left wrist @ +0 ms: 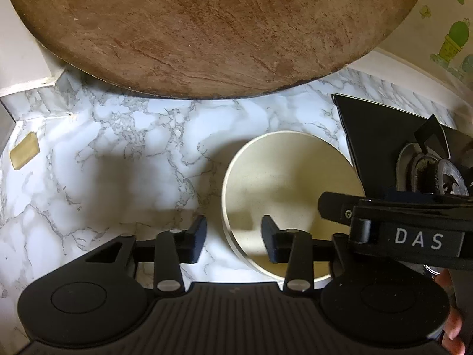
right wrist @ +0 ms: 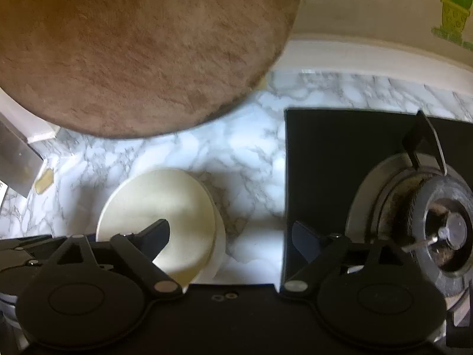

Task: Organize plates and bowls
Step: 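Close both grippers on the cream bowl rim, then lift the cream bowl with both grippers and carry it over the steel bowl, then lower the cream bowl with both grippers into the pink cup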

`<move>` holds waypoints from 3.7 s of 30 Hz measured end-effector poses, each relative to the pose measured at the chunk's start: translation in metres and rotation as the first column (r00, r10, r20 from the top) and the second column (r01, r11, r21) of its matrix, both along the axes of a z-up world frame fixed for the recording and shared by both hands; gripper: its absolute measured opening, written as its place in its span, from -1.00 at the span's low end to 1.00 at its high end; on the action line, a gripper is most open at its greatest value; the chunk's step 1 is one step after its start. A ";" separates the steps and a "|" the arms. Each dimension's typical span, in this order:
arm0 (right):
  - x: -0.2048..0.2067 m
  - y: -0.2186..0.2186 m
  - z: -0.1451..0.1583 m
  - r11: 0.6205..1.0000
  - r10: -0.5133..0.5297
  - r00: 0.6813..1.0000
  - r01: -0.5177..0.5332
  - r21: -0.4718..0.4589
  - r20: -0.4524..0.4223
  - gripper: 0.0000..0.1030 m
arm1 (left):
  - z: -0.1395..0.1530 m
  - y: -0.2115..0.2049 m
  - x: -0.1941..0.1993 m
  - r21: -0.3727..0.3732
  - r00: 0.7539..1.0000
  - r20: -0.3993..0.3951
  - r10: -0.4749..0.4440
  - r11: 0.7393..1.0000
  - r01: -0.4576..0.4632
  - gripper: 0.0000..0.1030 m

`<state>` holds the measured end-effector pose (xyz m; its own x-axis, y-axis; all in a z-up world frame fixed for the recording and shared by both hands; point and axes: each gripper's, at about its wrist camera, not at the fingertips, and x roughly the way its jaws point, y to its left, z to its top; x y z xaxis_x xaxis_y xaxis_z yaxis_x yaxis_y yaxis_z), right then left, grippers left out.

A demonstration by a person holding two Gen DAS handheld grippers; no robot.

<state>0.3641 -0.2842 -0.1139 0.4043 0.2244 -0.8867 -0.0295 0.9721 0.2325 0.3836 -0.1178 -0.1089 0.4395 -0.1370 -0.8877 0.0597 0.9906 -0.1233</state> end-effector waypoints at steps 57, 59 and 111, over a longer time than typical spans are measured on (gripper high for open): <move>-0.149 0.081 0.125 0.987 0.155 0.977 -0.149 -0.053 0.143 -0.78 | 0.115 0.082 -0.161 0.011 0.997 0.078 -0.010 1.000 0.009 -0.86; -0.160 0.088 0.126 0.986 0.166 0.976 -0.160 -0.054 0.138 -0.78 | 0.114 0.089 -0.171 0.015 0.997 0.073 -0.005 1.000 0.004 -0.86; -0.197 0.118 0.079 0.974 0.223 0.975 -0.223 -0.032 -0.004 -0.75 | 0.074 0.117 -0.207 0.046 0.999 0.037 -0.008 0.999 0.007 -0.85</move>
<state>0.1666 -0.1661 -0.0348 0.3471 0.2801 -0.8950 -0.2459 0.9481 0.2014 0.1761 -0.0005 -0.0353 0.4712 -0.1001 -0.8763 0.0708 0.9946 -0.0756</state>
